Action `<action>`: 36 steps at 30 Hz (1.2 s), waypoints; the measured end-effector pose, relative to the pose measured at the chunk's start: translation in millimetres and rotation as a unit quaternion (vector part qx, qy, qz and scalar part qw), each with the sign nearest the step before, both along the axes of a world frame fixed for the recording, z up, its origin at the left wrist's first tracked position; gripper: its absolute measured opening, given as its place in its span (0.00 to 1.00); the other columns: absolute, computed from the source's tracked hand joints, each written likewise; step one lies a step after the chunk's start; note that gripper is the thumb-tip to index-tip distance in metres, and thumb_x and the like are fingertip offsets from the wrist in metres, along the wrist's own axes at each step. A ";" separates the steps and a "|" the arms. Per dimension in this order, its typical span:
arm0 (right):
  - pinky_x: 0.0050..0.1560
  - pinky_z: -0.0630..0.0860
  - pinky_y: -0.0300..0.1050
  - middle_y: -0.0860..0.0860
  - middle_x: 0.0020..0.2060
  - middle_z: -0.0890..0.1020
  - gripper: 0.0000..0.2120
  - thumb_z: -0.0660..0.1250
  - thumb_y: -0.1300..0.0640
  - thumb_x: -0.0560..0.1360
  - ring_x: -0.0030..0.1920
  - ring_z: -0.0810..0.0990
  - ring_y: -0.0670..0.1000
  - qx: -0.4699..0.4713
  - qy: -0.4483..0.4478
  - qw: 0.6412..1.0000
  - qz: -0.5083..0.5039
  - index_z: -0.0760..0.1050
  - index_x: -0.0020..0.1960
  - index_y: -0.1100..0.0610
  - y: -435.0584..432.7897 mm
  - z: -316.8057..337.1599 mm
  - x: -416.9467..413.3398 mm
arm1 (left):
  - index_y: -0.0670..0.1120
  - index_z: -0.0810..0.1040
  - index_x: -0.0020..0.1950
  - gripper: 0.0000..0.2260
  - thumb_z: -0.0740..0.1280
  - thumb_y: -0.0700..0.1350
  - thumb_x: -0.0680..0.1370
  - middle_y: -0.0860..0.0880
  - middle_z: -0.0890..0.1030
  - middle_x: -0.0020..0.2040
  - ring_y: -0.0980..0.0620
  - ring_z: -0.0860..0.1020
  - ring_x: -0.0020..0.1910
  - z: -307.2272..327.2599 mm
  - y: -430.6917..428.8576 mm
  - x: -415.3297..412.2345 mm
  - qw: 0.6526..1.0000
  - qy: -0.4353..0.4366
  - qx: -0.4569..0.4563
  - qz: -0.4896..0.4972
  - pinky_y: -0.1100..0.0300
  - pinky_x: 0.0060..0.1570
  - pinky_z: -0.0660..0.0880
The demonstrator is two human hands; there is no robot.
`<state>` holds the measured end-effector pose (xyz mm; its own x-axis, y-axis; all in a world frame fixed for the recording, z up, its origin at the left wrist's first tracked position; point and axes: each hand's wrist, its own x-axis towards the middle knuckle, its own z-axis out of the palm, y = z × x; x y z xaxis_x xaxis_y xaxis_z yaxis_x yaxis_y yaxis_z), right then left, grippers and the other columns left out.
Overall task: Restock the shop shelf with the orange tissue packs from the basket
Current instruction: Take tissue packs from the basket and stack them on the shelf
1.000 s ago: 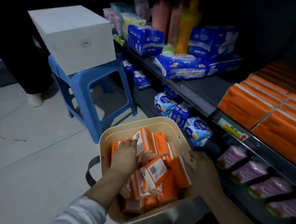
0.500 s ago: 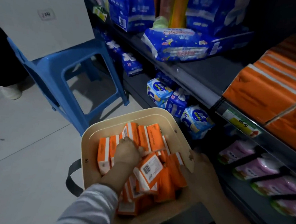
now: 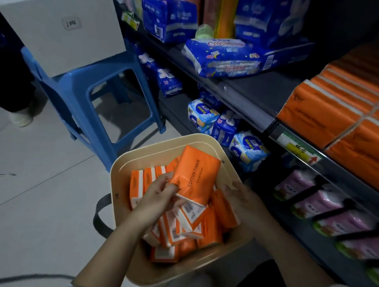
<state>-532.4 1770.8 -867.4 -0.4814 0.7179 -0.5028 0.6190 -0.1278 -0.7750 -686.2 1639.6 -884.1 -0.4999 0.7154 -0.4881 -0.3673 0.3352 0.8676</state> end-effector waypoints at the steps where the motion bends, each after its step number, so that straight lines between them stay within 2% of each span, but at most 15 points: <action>1: 0.64 0.70 0.48 0.51 0.61 0.76 0.28 0.64 0.44 0.74 0.59 0.75 0.49 -0.043 0.024 0.999 -0.017 0.66 0.69 0.57 -0.4 -0.1 1.5 | 0.48 0.74 0.63 0.12 0.60 0.41 0.80 0.44 0.82 0.50 0.46 0.82 0.50 2.2 2.0 4.1 1.000 -0.014 0.007 -0.004 0.53 0.53 0.79; 3: 0.61 0.73 0.52 0.51 0.59 0.78 0.21 0.64 0.46 0.75 0.58 0.77 0.51 -0.132 0.089 0.986 -0.054 0.70 0.65 0.54 0.6 2.8 4.2 | 0.47 0.74 0.63 0.12 0.60 0.40 0.80 0.45 0.83 0.49 0.47 0.82 0.51 6.4 6.1 12.0 0.999 -0.032 0.026 -0.031 0.56 0.52 0.79; 5: 0.54 0.76 0.50 0.52 0.52 0.82 0.11 0.64 0.55 0.76 0.53 0.80 0.52 -0.217 0.170 0.955 -0.110 0.74 0.58 0.54 4.7 4.7 6.6 | 0.46 0.74 0.63 0.12 0.59 0.39 0.80 0.44 0.82 0.50 0.48 0.82 0.51 12.1 9.7 18.5 0.994 -0.038 0.038 -0.090 0.56 0.53 0.78; 7: 0.52 0.78 0.53 0.57 0.50 0.82 0.11 0.65 0.62 0.75 0.50 0.81 0.55 -0.243 0.212 0.933 -0.161 0.74 0.58 0.58 9.9 2.9 8.7 | 0.47 0.75 0.63 0.12 0.60 0.41 0.80 0.44 0.81 0.55 0.49 0.81 0.55 13.9 12.4 20.2 0.987 -0.036 0.034 -0.150 0.55 0.57 0.77; 9: 0.49 0.78 0.53 0.59 0.49 0.82 0.12 0.65 0.66 0.74 0.47 0.82 0.55 -0.216 0.210 0.931 -0.207 0.74 0.57 0.60 14.0 -1.5 9.7 | 0.50 0.74 0.65 0.15 0.63 0.47 0.79 0.47 0.81 0.58 0.48 0.79 0.57 9.7 18.6 17.5 0.986 -0.024 0.021 -0.161 0.51 0.61 0.74; 12: 0.51 0.78 0.54 0.61 0.50 0.81 0.15 0.67 0.67 0.72 0.48 0.82 0.57 -0.131 0.175 0.939 -0.267 0.73 0.59 0.61 21.5 -11.9 12.2 | 0.49 0.73 0.66 0.16 0.62 0.51 0.79 0.48 0.77 0.63 0.51 0.76 0.59 -14.4 36.3 7.1 0.995 0.066 -0.059 -0.044 0.52 0.63 0.71; 15: 0.50 0.79 0.54 0.60 0.52 0.81 0.18 0.69 0.65 0.71 0.49 0.82 0.58 -0.076 0.159 0.939 -0.295 0.72 0.60 0.60 29.0 -19.7 14.7 | 0.42 0.68 0.71 0.24 0.64 0.52 0.78 0.43 0.72 0.68 0.45 0.72 0.64 -53.7 54.7 -10.7 0.955 0.212 -0.207 0.029 0.53 0.64 0.68; 18: 0.43 0.79 0.47 0.59 0.51 0.81 0.19 0.69 0.65 0.72 0.48 0.81 0.56 -0.067 0.166 0.935 -0.306 0.72 0.61 0.61 35.0 -25.3 18.9 | 0.41 0.65 0.70 0.33 0.68 0.59 0.73 0.41 0.71 0.67 0.41 0.71 0.64 -82.9 69.9 -16.7 0.923 0.250 -0.293 -0.013 0.48 0.64 0.69; 21: 0.39 0.76 0.42 0.57 0.52 0.81 0.19 0.69 0.64 0.72 0.48 0.81 0.54 -0.058 0.172 0.936 -0.302 0.72 0.62 0.60 37.8 -28.9 21.2 | 0.41 0.60 0.72 0.39 0.71 0.60 0.70 0.40 0.67 0.67 0.40 0.68 0.66 -94.2 86.0 -10.9 0.896 0.282 -0.341 -0.045 0.47 0.65 0.67; 24: 0.35 0.75 0.39 0.57 0.52 0.81 0.20 0.69 0.64 0.72 0.47 0.81 0.52 -0.056 0.179 0.937 -0.295 0.71 0.63 0.60 38.9 -28.9 22.6 | 0.41 0.56 0.72 0.44 0.74 0.60 0.68 0.39 0.64 0.69 0.38 0.66 0.67 -104.1 95.5 -6.8 0.888 0.277 -0.364 -0.040 0.45 0.64 0.66; 28: 0.36 0.74 0.40 0.56 0.52 0.80 0.20 0.69 0.64 0.72 0.46 0.80 0.49 -0.064 0.191 0.932 -0.300 0.70 0.63 0.59 38.8 -25.8 23.5 | 0.39 0.61 0.68 0.37 0.74 0.54 0.69 0.38 0.68 0.65 0.38 0.70 0.63 -113.5 97.9 -7.8 0.888 0.281 -0.364 -0.001 0.48 0.60 0.70; 31: 0.43 0.77 0.46 0.55 0.52 0.80 0.20 0.70 0.64 0.72 0.48 0.80 0.51 -0.076 0.201 0.925 -0.313 0.70 0.62 0.58 40.2 -26.3 25.3 | 0.36 0.69 0.61 0.26 0.72 0.49 0.71 0.37 0.77 0.58 0.38 0.76 0.56 -109.3 92.7 -12.4 0.900 0.273 -0.337 0.048 0.52 0.55 0.74; 33: 0.50 0.79 0.51 0.55 0.51 0.81 0.19 0.70 0.63 0.72 0.48 0.81 0.53 -0.077 0.198 0.922 -0.323 0.70 0.61 0.58 41.6 -26.2 25.9 | 0.36 0.72 0.59 0.20 0.69 0.48 0.75 0.39 0.79 0.55 0.39 0.77 0.55 -105.3 83.9 -15.2 0.911 0.248 -0.320 0.077 0.54 0.53 0.73; 35: 0.54 0.78 0.56 0.57 0.51 0.82 0.18 0.71 0.62 0.71 0.48 0.82 0.54 -0.079 0.200 0.920 -0.328 0.72 0.60 0.59 41.8 -25.0 24.5 | 0.38 0.73 0.59 0.20 0.69 0.50 0.75 0.43 0.79 0.54 0.40 0.77 0.56 -97.6 73.5 -13.7 0.931 0.207 -0.282 0.103 0.57 0.54 0.72; 36: 0.55 0.78 0.57 0.57 0.50 0.82 0.18 0.71 0.62 0.71 0.48 0.82 0.54 -0.083 0.203 0.918 -0.330 0.73 0.59 0.59 41.3 -23.2 23.7 | 0.40 0.74 0.60 0.20 0.69 0.51 0.73 0.43 0.80 0.55 0.40 0.78 0.55 -94.0 67.5 -12.8 0.944 0.182 -0.249 0.117 0.53 0.57 0.74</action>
